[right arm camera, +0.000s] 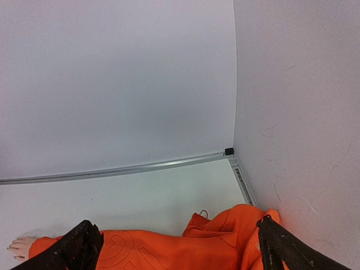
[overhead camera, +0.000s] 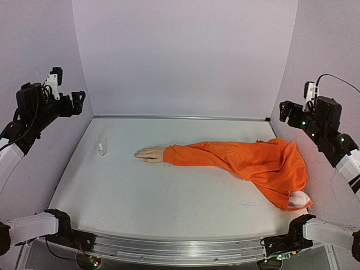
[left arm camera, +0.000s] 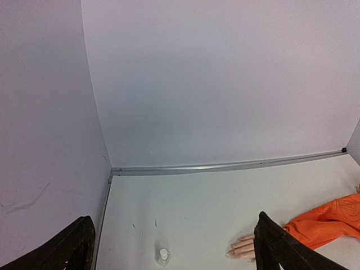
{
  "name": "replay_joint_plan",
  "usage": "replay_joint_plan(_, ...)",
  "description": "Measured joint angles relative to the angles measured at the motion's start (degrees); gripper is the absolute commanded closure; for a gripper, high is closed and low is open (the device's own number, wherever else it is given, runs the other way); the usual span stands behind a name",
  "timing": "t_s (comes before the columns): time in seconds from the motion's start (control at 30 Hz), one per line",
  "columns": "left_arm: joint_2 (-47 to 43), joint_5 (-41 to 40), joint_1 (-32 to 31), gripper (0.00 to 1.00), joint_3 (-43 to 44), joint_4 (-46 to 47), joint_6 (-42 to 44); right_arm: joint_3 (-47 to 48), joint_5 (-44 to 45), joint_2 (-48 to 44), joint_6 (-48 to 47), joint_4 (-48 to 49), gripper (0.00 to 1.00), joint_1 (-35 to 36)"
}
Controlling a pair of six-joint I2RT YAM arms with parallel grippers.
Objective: Paint the nails
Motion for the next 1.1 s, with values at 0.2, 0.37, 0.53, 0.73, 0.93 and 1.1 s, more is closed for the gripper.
replay_joint_plan(0.2, 8.83, 1.07, 1.64, 0.01, 0.0, -1.68, -4.28, -0.68, -2.38, 8.96, 0.96, 1.79, 0.02, -2.34)
replay_joint_plan(0.37, 17.55, 3.61, 2.97, 0.01, -0.04, -4.52, -8.44, -0.7, -8.02, 15.54, 1.55, 3.48, 0.02, -4.11)
replay_joint_plan(0.53, 26.88, 7.13, 4.07, 0.08, -0.02, -8.02, -12.79, -0.72, -15.58, 20.11, 2.51, 5.9, 0.02, -5.46)
replay_joint_plan(0.73, 38.84, 10.99, 4.63, 0.16, 0.74, -13.33, -16.9, -0.7, -25.03, 24.52, 4.07, 8.26, 0.02, -6.36)
replay_joint_plan(0.93, 47.04, 11.34, 4.44, 0.23, 4.13, -18.43, -19.26, -0.7, -32.35, 25.29, 5.25, 10.56, 0.02, -6.71)
replay_joint_plan(1.1, 50.64, 9.11, 4.39, 0.23, 8.17, -21.29, -20.04, -0.7, -35.93, 25.29, 5.42, 11.85, 0.02, -6.75)
